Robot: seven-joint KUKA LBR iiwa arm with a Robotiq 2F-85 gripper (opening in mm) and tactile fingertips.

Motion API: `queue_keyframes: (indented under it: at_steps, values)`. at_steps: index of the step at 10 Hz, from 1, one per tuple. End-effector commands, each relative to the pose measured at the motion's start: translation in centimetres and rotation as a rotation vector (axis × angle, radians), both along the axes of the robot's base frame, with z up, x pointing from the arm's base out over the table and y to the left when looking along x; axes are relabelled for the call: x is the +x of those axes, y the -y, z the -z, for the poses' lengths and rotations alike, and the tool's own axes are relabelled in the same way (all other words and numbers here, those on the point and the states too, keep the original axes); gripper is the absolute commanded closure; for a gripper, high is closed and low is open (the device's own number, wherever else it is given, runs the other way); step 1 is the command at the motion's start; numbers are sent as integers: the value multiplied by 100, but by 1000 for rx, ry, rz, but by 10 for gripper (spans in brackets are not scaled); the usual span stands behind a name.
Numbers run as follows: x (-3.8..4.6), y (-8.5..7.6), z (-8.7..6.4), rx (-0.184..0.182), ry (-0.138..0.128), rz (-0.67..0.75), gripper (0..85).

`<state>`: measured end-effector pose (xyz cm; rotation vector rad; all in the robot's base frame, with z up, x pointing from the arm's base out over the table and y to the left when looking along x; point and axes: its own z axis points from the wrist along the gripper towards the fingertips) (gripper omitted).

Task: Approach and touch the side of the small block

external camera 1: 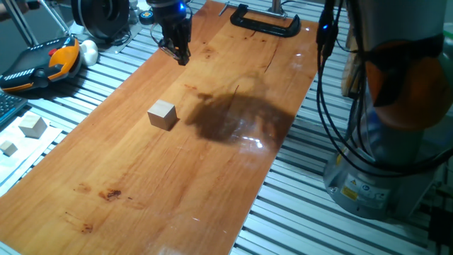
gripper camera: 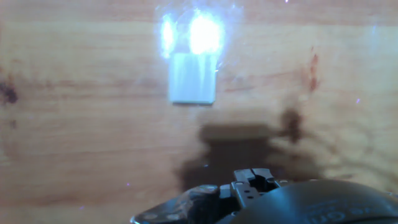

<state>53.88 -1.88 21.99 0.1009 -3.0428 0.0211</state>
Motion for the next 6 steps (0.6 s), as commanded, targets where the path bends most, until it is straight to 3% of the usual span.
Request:
queue_keyframes:
  at_steps: [1, 4, 6]
  values:
    - [100, 52, 89, 3, 6, -3, 843]
    - [373, 87, 442, -1, 46, -2, 843]
    - [520, 70, 703, 16, 51, -12, 843]
